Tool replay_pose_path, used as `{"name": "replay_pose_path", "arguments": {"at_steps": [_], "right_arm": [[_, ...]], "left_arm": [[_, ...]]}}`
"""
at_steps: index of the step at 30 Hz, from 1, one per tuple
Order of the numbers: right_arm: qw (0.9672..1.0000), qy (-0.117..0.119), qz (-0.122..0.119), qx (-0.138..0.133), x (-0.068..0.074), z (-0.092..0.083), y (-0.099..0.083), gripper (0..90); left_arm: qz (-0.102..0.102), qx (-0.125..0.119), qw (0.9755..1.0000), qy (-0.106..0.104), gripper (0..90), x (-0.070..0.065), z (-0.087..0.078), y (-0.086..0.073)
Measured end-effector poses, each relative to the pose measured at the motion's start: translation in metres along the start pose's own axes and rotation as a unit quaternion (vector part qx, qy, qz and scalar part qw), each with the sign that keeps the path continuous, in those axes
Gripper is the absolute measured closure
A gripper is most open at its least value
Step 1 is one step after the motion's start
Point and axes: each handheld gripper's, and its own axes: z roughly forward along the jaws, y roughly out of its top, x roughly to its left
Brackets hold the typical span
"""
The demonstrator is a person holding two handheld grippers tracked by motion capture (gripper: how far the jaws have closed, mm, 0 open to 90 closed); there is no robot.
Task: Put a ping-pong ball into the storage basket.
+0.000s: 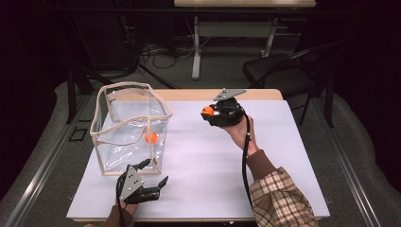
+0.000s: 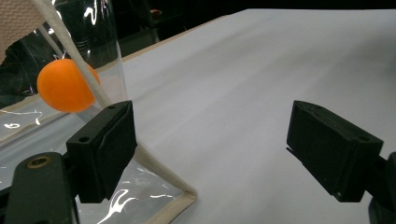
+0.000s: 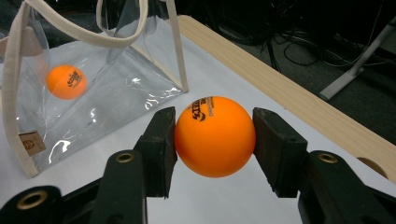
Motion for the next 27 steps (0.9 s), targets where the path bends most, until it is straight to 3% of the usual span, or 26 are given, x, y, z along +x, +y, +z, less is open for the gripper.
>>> {"name": "replay_pose_path", "arguments": {"at_steps": [27], "right_arm": [[0.9999,0.006,-0.012,-0.009,0.005,0.007,0.017,51.2]], "left_arm": [[-0.001,0.000,1.0000,-0.001,15.7,0.000,0.001,0.000]]}}
